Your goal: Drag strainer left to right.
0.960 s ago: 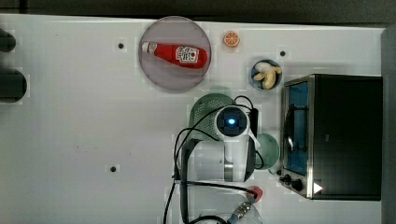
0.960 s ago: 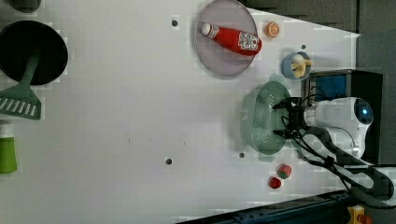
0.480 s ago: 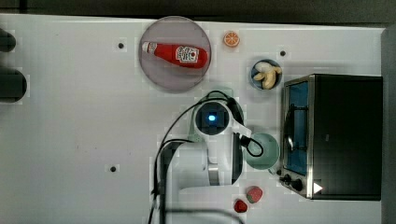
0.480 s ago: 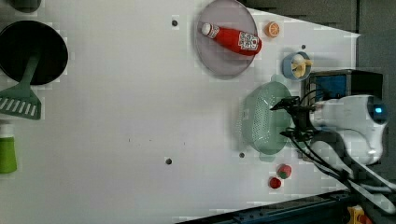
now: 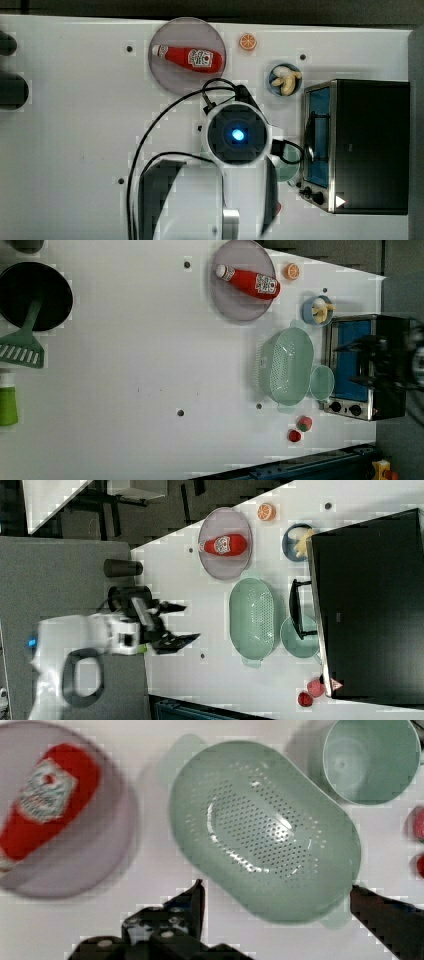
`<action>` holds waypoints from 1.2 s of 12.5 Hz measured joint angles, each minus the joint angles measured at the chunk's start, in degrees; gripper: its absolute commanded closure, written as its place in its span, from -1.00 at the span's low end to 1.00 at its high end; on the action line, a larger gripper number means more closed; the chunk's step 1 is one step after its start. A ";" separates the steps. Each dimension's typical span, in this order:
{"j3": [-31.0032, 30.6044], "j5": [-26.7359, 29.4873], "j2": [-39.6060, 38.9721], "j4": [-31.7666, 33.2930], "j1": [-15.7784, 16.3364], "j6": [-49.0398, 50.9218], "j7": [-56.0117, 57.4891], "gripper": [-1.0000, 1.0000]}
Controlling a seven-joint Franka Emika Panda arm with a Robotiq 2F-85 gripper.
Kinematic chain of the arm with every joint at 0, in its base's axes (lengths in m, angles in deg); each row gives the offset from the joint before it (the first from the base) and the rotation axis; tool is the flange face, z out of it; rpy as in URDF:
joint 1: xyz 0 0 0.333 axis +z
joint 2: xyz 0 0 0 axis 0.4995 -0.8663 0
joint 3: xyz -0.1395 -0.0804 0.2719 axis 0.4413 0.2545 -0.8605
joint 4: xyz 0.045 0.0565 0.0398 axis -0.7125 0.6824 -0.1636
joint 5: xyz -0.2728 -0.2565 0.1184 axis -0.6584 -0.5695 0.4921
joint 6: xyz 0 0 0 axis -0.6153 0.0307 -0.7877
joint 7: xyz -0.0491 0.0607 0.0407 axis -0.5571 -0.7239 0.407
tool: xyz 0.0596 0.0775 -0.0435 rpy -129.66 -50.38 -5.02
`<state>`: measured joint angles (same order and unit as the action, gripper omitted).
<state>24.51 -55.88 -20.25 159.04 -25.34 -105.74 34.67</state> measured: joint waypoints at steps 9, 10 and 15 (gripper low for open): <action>1.20 -0.63 11.08 -11.30 -2.11 26.59 5.45 -1.00; 1.33 0.29 10.73 -11.53 -2.55 27.72 5.79 -1.00; 1.88 1.41 6.62 -9.74 -0.19 27.20 6.38 -1.00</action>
